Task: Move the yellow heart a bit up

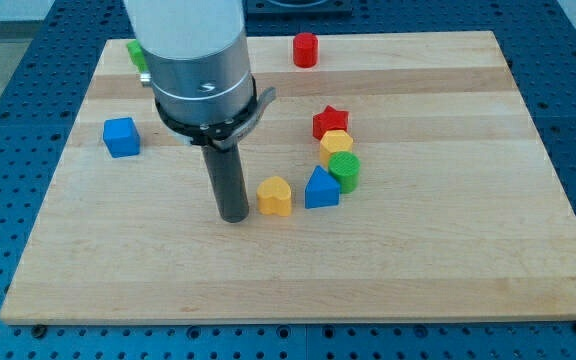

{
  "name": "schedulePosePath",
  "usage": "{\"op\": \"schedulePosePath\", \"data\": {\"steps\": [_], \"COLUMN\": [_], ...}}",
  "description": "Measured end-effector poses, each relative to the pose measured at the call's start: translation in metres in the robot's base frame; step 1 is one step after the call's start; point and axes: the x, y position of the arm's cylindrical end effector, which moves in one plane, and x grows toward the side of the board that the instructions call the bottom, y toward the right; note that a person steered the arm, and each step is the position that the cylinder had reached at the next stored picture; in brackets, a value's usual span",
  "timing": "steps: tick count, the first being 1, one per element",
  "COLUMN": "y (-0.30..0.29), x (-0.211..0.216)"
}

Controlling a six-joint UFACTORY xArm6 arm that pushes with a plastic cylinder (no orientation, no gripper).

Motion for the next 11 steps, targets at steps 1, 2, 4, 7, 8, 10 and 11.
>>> {"op": "schedulePosePath", "data": {"steps": [1, 2, 4, 7, 8, 10, 11], "y": [0.010, 0.022, 0.026, 0.016, 0.046, 0.057, 0.057], "x": [-0.003, -0.006, -0.006, 0.026, 0.024, 0.020, 0.013]}}
